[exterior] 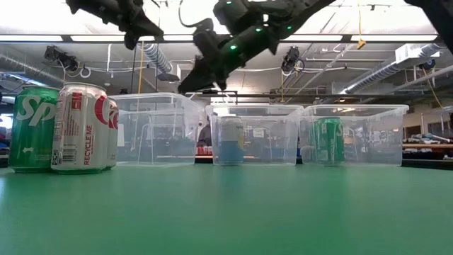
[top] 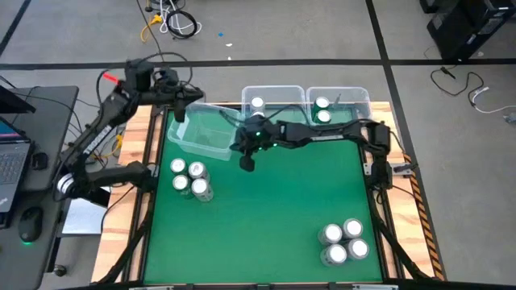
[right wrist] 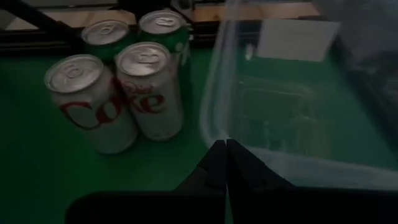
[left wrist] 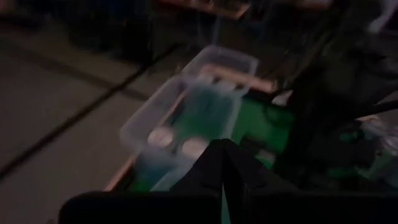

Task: Sort soda cans
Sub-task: Move the bottom left transparent bin to the top left of the table

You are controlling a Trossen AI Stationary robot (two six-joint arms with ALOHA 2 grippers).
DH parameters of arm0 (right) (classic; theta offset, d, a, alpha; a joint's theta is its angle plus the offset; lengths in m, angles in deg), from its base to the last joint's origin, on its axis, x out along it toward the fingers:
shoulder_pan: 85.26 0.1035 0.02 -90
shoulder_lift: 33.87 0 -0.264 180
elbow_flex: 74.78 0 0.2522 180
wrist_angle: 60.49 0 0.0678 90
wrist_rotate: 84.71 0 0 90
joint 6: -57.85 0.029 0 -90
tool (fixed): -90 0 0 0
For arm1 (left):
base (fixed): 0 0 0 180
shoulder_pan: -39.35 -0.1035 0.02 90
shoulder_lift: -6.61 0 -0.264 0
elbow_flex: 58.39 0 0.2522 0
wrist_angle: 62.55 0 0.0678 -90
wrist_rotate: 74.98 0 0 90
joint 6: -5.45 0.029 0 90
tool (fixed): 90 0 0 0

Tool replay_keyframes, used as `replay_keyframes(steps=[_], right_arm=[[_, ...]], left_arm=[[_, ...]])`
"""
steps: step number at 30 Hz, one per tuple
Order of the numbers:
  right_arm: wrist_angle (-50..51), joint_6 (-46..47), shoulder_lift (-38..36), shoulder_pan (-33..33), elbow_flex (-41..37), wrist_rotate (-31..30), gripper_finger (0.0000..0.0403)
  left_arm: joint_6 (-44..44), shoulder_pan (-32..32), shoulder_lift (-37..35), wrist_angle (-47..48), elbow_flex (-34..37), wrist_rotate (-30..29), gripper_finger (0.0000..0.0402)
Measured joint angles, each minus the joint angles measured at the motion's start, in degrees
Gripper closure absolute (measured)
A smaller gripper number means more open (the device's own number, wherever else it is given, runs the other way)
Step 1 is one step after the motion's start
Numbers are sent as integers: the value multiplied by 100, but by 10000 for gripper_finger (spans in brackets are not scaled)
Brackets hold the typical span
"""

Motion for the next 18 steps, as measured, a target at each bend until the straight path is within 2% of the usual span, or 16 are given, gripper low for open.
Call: replay_keyframes(steps=[6, 10, 18], right_arm=[[317, 0, 387, 29, 555, -33, 403], [423, 7, 555, -139, 778, -67, 403], [619, -113, 490, -512, 959, -436, 403]], left_arm=[[-111, 363, -836, -1419, 1076, 307, 399], [-115, 606, -1263, -1994, 1654, 341, 400], [-2, 852, -1566, -2055, 2178, 397, 400]])
